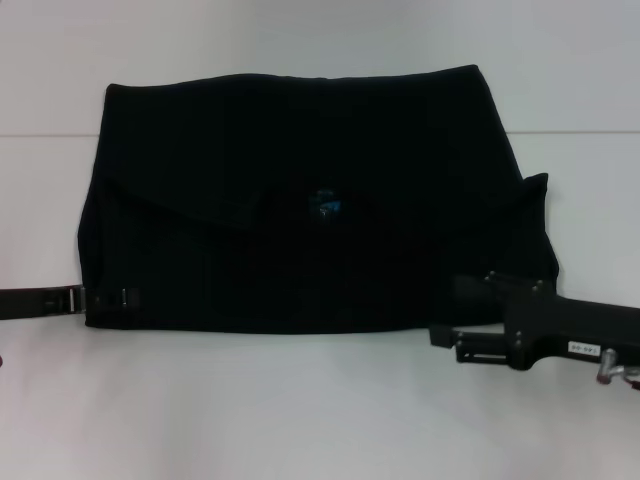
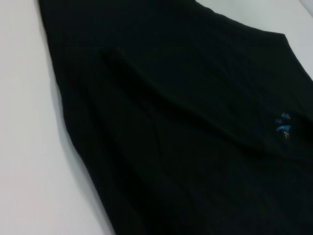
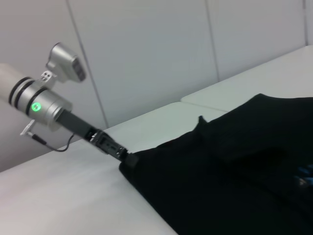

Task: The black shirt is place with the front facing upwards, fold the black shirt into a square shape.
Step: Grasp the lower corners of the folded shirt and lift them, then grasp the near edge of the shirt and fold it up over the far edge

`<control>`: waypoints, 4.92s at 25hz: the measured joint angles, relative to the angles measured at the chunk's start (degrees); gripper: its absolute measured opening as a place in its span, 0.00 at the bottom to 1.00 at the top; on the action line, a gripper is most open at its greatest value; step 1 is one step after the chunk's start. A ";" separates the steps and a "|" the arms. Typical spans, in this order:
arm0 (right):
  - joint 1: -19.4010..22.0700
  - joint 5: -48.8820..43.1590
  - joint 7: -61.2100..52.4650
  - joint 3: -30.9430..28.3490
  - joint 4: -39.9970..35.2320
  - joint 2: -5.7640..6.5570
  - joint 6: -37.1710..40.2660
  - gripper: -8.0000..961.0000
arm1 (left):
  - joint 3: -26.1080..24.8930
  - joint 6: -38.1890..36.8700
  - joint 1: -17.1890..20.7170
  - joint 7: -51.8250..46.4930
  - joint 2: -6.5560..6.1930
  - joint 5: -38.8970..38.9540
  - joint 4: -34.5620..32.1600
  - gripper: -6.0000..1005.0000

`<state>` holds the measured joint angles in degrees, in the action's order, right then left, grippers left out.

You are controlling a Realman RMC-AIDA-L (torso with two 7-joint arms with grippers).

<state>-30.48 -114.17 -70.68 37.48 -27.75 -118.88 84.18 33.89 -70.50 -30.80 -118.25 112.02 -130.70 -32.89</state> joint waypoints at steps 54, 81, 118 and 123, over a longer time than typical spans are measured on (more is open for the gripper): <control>-14.76 -32.50 -70.70 4.44 -5.18 5.61 -13.51 0.44 | -0.34 -3.83 -2.27 0.10 -0.63 0.10 0.39 0.03; -9.16 -43.92 -43.68 5.85 -7.80 5.81 20.74 0.06 | 2.05 -40.42 -3.01 -1.57 -3.66 -20.06 2.07 0.03; -16.37 -7.36 -35.28 -15.96 4.19 0.32 -40.77 0.06 | -27.57 21.38 -12.27 15.41 5.95 9.55 10.82 0.03; -17.83 -7.30 -29.05 -15.95 6.73 -0.83 -45.99 0.06 | -27.09 25.23 -12.88 16.42 7.40 9.91 10.81 0.06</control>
<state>-48.31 -121.47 -99.73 21.53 -21.02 -119.70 38.19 6.80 -45.27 -43.68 -101.83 119.42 -120.79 -22.08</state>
